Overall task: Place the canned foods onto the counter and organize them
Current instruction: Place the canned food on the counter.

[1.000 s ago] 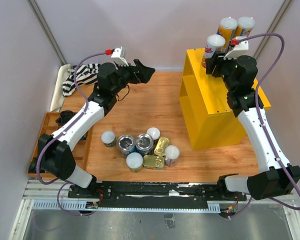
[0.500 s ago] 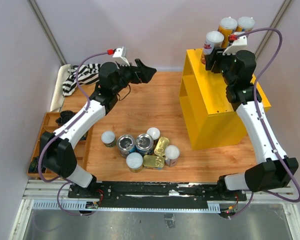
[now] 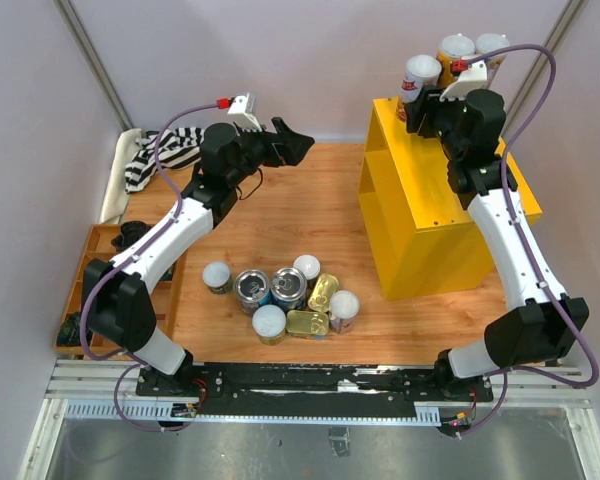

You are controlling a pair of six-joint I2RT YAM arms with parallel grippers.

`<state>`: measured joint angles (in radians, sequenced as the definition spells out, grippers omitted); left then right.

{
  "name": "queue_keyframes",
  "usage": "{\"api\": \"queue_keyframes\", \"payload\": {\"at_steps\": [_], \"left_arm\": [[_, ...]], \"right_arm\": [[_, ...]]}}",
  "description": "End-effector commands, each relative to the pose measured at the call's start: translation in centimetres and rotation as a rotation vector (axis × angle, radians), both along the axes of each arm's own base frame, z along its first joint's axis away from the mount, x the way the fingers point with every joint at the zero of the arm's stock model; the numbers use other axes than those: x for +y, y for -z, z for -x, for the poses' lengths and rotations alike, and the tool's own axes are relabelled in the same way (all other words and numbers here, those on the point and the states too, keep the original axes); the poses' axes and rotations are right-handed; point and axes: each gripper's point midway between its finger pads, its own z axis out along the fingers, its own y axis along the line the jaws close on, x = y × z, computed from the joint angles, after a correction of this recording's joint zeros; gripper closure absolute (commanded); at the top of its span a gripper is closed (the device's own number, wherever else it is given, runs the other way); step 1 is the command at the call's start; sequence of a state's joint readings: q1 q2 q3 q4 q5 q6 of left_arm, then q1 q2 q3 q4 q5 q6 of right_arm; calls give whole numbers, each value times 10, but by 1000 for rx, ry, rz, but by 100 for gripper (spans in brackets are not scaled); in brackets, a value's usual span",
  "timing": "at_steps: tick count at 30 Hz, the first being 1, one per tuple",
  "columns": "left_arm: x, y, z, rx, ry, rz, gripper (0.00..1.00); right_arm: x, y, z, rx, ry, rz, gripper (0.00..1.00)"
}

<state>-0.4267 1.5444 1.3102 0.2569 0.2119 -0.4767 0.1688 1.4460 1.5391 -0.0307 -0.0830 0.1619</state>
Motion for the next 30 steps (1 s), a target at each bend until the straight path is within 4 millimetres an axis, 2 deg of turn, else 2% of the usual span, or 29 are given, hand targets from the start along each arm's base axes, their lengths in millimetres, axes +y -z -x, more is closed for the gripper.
{"api": "queue_keyframes", "payload": {"at_steps": [1, 30], "left_arm": [[2, -18, -5, -48, -1, 15, 1], [1, -13, -11, -39, -3, 1, 1]], "right_arm": [[3, 7, -8, 34, -1, -13, 48], [0, 10, -27, 40, 31, -1, 48]]}}
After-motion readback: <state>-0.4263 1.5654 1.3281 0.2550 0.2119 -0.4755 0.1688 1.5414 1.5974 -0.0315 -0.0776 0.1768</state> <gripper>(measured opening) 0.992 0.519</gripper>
